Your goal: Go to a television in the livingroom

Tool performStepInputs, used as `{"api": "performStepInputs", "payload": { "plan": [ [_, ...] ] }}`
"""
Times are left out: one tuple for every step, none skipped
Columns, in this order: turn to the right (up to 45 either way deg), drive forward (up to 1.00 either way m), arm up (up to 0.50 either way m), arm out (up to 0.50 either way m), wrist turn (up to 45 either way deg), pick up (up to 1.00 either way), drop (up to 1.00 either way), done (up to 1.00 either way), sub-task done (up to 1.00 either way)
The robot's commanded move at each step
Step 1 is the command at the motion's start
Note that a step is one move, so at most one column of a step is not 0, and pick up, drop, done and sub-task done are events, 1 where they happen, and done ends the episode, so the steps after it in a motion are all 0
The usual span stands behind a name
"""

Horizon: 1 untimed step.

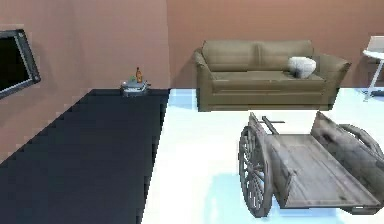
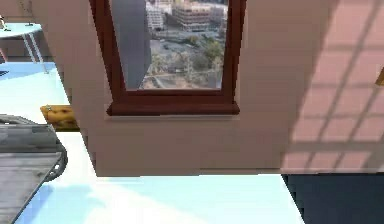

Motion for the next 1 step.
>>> {"api": "performStepInputs", "payload": {
  "plan": [
    [0.0,1.00,0.00,0.00,0.0,0.00,0.00,0.00,0.00]
  ]
}}
